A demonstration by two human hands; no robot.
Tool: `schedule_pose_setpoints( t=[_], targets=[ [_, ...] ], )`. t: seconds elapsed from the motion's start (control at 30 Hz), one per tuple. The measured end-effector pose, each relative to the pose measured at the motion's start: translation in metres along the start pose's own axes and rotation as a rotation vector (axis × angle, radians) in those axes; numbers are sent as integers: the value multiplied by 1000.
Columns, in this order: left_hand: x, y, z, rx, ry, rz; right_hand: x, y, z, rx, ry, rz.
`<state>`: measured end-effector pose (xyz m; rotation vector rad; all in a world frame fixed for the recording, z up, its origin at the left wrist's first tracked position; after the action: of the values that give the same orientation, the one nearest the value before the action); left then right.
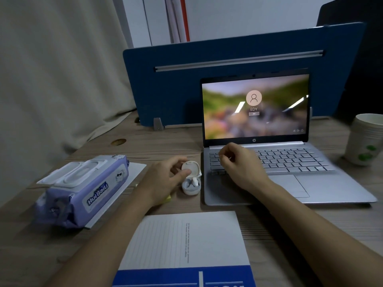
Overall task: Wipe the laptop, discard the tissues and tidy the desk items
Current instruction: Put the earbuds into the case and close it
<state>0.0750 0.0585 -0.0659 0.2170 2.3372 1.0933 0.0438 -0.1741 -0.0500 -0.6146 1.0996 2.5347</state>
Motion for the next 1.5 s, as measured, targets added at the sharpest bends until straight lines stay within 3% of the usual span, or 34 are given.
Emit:
schedule_pose_setpoints(
  t=[0.3,0.63,0.83,1.0,1.5],
  targets=[
    [-7,12,20,-116,114,-213,-1,-2,-1,10,14,19],
    [-5,19,28,-137,236,-244,-1,-3,-3,10,21,40],
    [-1,14,3,-221,-52,-194,0,-3,-1,6,22,37],
    [-3,3,-21,-485,-285,-84,-1,0,-1,-9,14,38],
    [-2,0,-19,-525,-225,-11,-2,1,-1,13,22,8]
  ],
)
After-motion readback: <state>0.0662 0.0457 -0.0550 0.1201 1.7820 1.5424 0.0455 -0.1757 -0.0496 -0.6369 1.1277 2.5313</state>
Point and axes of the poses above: each hand's wrist, its own x-axis away from the middle knuckle, its own y-axis out of the back of the hand, z = x × y, the point moved 1 cm from there along -x, towards the middle knuckle, and after that the axes turned 2 degrees about -z, right-handed, at the moved point
